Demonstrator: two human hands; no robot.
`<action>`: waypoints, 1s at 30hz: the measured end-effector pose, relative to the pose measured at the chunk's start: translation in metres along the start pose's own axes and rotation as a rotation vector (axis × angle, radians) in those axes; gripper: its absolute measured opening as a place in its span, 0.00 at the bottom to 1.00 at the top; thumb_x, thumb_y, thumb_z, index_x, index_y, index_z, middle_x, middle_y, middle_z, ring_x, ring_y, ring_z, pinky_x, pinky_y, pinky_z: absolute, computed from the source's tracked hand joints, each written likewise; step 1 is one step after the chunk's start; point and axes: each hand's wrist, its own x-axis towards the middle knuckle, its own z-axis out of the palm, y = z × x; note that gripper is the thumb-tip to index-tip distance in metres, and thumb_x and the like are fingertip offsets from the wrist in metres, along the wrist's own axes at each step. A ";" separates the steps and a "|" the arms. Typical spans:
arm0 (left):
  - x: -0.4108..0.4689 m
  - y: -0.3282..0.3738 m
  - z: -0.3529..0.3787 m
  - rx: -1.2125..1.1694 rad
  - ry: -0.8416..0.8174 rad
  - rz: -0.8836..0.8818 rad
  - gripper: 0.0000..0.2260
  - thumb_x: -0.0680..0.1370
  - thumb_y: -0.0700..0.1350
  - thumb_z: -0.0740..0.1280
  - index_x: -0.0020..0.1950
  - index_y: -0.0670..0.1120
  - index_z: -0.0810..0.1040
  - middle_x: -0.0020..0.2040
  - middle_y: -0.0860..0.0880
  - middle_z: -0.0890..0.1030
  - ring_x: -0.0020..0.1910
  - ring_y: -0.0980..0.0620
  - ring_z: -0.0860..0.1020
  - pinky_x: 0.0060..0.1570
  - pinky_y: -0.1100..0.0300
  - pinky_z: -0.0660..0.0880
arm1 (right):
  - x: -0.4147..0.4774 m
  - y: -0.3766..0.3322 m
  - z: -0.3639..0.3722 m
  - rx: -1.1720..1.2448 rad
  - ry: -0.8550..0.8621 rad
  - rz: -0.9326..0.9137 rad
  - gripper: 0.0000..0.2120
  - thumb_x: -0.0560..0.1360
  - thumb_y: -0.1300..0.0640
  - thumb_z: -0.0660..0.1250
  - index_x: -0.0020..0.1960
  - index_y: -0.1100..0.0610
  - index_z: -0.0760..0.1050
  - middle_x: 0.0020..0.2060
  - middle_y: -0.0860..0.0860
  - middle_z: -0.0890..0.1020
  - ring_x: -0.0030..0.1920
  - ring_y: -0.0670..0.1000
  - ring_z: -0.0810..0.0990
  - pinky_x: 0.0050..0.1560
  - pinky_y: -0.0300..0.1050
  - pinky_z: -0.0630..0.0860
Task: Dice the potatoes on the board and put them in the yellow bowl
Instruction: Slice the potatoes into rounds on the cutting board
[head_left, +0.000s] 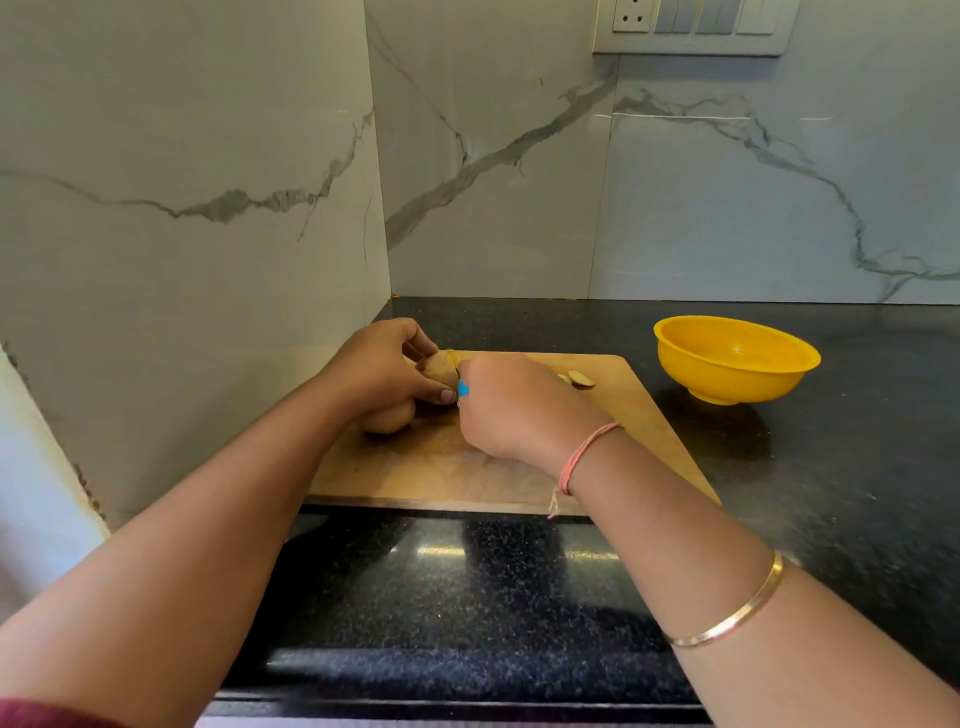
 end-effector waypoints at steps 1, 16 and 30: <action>0.000 0.000 0.000 -0.005 -0.001 -0.003 0.21 0.67 0.45 0.78 0.57 0.48 0.76 0.57 0.51 0.77 0.51 0.53 0.72 0.48 0.59 0.67 | 0.000 -0.001 0.000 0.001 -0.001 0.007 0.15 0.79 0.58 0.59 0.65 0.57 0.70 0.44 0.53 0.74 0.44 0.51 0.74 0.44 0.43 0.73; -0.001 0.001 -0.004 -0.044 -0.025 -0.036 0.23 0.68 0.46 0.77 0.60 0.46 0.75 0.60 0.48 0.78 0.52 0.51 0.73 0.49 0.58 0.71 | -0.031 0.010 0.006 -0.050 -0.049 -0.050 0.16 0.81 0.58 0.56 0.68 0.55 0.66 0.48 0.54 0.76 0.43 0.52 0.74 0.35 0.43 0.68; -0.003 0.000 -0.004 0.000 -0.047 -0.004 0.24 0.70 0.46 0.76 0.63 0.47 0.73 0.63 0.47 0.76 0.53 0.52 0.70 0.50 0.59 0.69 | -0.039 0.025 0.003 0.044 0.027 -0.014 0.19 0.81 0.53 0.55 0.71 0.52 0.66 0.58 0.54 0.78 0.48 0.51 0.77 0.40 0.42 0.73</action>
